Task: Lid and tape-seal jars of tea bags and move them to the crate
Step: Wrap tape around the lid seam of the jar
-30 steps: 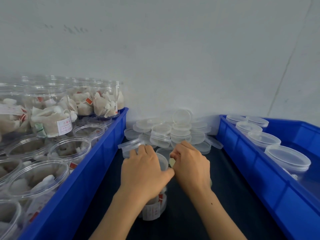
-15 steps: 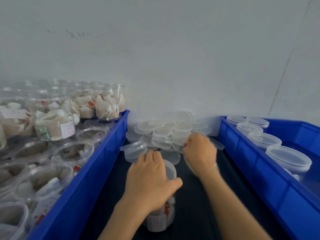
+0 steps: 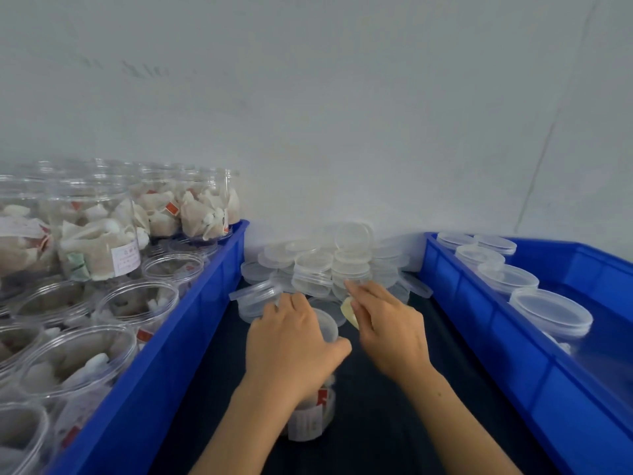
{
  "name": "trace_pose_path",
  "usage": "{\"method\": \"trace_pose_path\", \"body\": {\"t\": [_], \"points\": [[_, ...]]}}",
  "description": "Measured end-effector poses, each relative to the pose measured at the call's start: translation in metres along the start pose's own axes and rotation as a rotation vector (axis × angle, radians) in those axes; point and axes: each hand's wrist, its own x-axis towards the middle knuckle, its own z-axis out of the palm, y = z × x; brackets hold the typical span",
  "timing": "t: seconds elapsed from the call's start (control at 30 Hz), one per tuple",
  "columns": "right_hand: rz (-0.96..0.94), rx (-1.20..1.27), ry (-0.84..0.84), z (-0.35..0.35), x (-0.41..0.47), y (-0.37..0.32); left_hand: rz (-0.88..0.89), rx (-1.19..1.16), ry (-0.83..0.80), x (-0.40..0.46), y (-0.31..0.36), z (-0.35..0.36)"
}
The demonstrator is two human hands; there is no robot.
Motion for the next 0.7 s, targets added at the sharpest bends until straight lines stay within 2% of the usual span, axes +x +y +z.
{"method": "trace_pose_path", "body": {"t": [0.1, 0.17, 0.4, 0.7], "points": [[0.034, -0.033, 0.026, -0.001, -0.015, 0.004, 0.008, 0.012, 0.006, 0.004, -0.002, 0.000], [0.065, -0.095, -0.023, 0.003, -0.024, 0.007, 0.009, 0.016, 0.011, 0.006, -0.003, 0.001], [-0.012, -0.066, -0.168, 0.015, -0.043, 0.013, 0.012, 0.024, 0.002, 0.008, -0.004, 0.002], [0.186, -0.009, -0.309, 0.031, -0.048, 0.015, 0.036, 0.024, 0.036, 0.008, -0.007, 0.006]]}}
